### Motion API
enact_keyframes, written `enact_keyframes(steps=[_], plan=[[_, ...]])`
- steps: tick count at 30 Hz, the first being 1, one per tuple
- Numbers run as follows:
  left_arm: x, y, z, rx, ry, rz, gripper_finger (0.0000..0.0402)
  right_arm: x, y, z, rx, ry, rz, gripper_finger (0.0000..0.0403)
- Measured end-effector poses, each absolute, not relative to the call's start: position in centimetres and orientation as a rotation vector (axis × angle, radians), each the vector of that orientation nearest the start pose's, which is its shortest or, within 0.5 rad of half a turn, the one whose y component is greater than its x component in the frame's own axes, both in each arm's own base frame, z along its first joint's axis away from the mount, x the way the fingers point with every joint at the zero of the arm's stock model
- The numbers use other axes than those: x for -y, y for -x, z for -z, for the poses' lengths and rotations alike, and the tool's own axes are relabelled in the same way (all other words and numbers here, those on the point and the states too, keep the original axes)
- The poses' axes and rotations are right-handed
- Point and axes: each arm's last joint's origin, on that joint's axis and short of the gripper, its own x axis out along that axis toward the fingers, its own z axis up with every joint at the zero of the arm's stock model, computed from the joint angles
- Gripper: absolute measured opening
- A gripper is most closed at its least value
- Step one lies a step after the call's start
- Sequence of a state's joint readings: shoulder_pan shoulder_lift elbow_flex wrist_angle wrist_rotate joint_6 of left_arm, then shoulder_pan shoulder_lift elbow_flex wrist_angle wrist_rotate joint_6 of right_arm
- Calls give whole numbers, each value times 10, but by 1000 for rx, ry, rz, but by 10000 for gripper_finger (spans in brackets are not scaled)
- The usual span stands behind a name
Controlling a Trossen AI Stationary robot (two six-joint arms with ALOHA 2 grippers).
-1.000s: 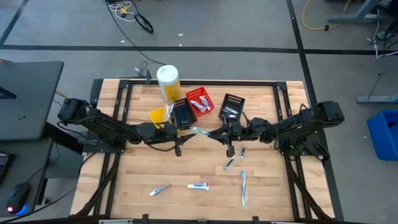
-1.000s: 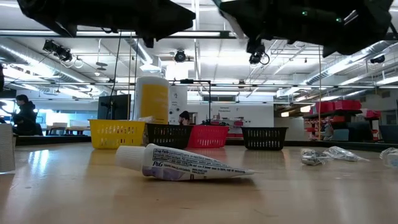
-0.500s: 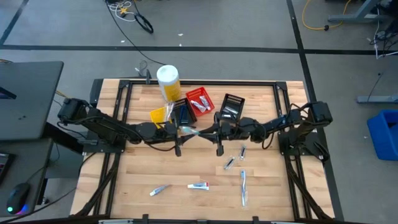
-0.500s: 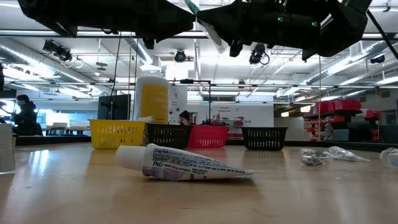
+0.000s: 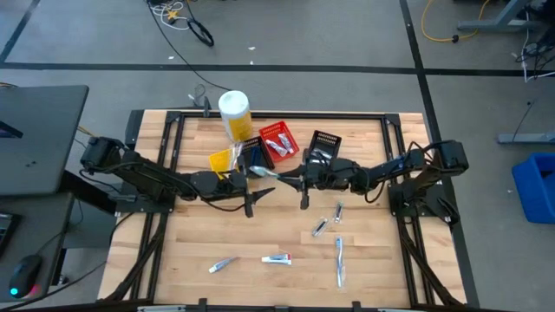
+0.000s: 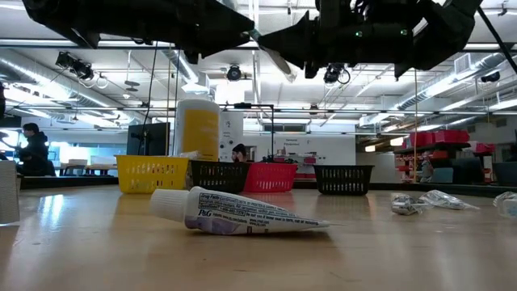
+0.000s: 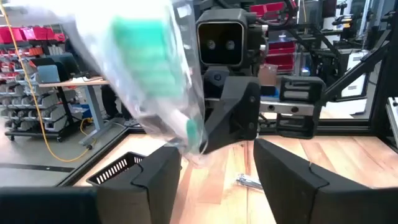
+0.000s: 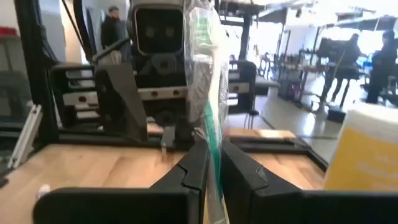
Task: Pick & Place Travel size toiletries
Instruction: Put the green toothbrush into the yellow bin
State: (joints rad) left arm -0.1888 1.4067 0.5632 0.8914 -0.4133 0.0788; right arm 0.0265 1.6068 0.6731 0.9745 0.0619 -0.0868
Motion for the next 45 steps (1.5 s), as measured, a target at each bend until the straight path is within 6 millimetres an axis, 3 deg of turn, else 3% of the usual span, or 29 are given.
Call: enact_keyframes(steps=[14,25,29,39,42,45], plan=[[31,-277,-228,71,-17,-227,213,-6,-320,-213,49,-21,-70,39],[28,-278,-230,84,-22,-234,210,-6,-339,-211,48,3,-67,39],[29,-277,-231,92,-35,-245,185,-5,-339,-215,89,16,-37,39],[29,-277,-230,85,-36,-255,79,-6,-338,-218,113,17,-40,39],[29,-277,-230,90,-27,-257,72,-5,-338,-218,107,17,-40,39],[29,-277,-231,97,-22,-256,93,-5,-338,-217,101,16,-40,39]])
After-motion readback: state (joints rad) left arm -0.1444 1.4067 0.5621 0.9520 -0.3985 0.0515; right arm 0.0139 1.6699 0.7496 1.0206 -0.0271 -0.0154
